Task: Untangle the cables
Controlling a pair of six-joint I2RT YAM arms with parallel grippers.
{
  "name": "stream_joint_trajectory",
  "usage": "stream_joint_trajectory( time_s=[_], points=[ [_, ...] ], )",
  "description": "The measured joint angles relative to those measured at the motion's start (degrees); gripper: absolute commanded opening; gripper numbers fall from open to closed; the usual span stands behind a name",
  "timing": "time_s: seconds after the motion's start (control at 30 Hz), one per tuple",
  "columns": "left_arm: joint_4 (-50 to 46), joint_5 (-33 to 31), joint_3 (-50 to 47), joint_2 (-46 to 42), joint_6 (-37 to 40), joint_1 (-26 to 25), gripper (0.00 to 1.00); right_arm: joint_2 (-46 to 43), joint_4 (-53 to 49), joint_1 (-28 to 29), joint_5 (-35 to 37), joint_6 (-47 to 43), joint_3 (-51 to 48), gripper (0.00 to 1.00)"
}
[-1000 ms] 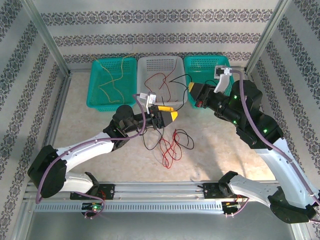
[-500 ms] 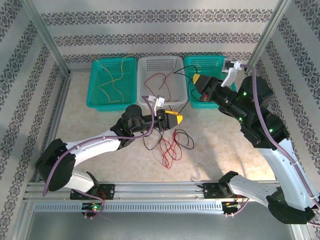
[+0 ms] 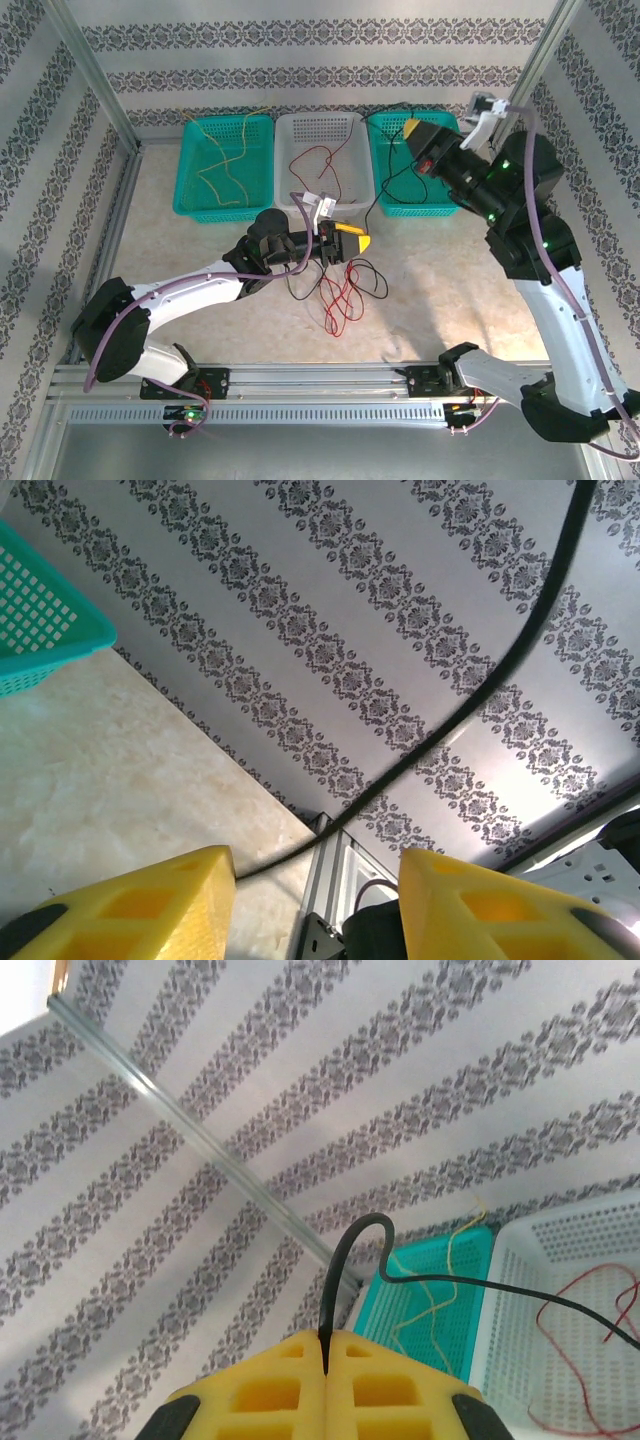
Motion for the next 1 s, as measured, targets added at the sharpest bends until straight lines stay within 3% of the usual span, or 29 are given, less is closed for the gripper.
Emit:
stream_joint_trajectory(
  time_s=[0.27,0.47,0.7,0.73,0.9,1.0],
  points=[
    [-4.50,-3.21,-1.86,-0.66,0.59,0.00,0.60,5.73,-1.60,-14.23,-4.15,1.03,8.96,0.00],
    [-20.17,-11.65,-0.81,-5.38,4.26,0.00,0.63,14.32,-3.23,-21.51,-5.60,0.50,11.74,0.00],
    [-37.20,-21.97,3.43,-7.45,7.52,0.07,0.65,30.47,-6.99,-25.86,-5.79,-1.92,18.71,0.00],
    [-39.23,-22.93,3.45,-7.58,7.78,0.15,0.65,32.52,-7.54,-26.08,-5.79,-2.10,19.30,0.02],
    [-47.41,-25.70,3.48,-7.63,9.11,0.17,0.66,43.01,-12.35,-26.80,-7.63,-2.82,24.81,0.43],
    [-51.32,-26.14,3.89,-7.63,9.79,0.59,0.66,46.93,-15.85,-26.60,-8.50,-4.02,26.73,0.47]
  ],
)
